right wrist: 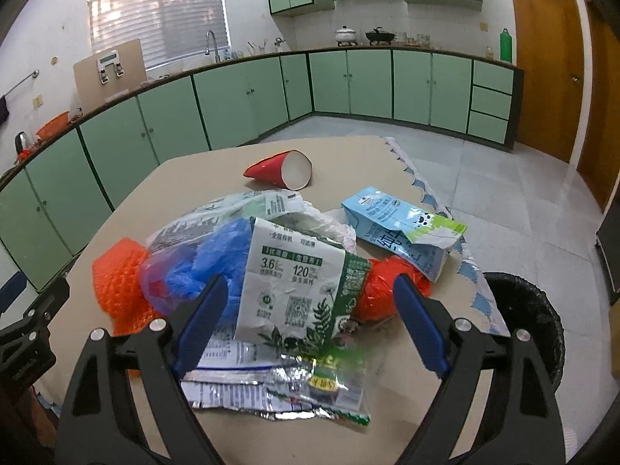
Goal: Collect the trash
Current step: 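Close the left gripper on the orange foam net while the right gripper grasps the white-green milk carton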
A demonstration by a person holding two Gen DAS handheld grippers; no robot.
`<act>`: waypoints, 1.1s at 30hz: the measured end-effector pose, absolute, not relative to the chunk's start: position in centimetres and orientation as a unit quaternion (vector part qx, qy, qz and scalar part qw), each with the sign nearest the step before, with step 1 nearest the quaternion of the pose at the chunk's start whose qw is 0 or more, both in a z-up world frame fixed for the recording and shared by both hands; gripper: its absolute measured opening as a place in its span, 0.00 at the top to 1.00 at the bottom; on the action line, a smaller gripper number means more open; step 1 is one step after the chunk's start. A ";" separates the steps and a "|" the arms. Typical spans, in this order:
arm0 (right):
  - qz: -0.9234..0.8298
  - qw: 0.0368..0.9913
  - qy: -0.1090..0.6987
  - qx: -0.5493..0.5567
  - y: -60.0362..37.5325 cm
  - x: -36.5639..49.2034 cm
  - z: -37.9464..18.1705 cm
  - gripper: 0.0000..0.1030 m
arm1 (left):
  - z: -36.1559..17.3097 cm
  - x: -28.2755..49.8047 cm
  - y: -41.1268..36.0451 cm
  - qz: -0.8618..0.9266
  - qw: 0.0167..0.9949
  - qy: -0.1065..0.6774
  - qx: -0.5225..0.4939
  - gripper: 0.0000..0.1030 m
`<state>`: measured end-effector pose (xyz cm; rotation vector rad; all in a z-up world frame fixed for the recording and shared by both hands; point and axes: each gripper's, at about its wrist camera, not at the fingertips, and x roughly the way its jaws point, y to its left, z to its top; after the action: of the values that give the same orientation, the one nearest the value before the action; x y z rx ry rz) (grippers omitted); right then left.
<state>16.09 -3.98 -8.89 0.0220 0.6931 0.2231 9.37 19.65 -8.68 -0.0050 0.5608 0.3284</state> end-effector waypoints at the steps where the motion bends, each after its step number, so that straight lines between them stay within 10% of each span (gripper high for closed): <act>1: 0.108 0.934 0.340 0.010 -3.9 16.3 -9.0 0.17 | -8.8 9.6 19.9 0.162 0.947 0.277 -0.004 0.06; 8: 0.105 0.927 0.359 0.012 -3.7 17.8 -10.1 0.18 | -9.4 10.6 21.2 0.166 0.944 0.285 -0.015 0.06; 19: 0.156 0.924 0.349 -0.030 -3.0 16.9 -9.8 0.59 | -10.2 11.9 21.0 0.156 0.942 0.298 -0.020 0.06; 22: 0.156 0.922 0.352 -0.041 -2.8 16.8 -9.9 0.54 | -10.6 12.0 20.3 0.150 0.941 0.303 -0.019 0.06; 24: 0.144 0.924 0.351 -0.042 -2.7 16.8 -9.9 0.21 | -10.6 12.0 20.0 0.148 0.942 0.302 -0.016 0.06; 33: 0.142 0.929 0.341 -0.029 -3.0 18.4 -9.1 0.14 | -10.6 12.3 20.0 0.145 0.942 0.301 -0.016 0.06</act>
<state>18.45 -3.01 -9.13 -0.0591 0.6983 0.2917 12.27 20.00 -10.57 -0.0334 0.6144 0.2954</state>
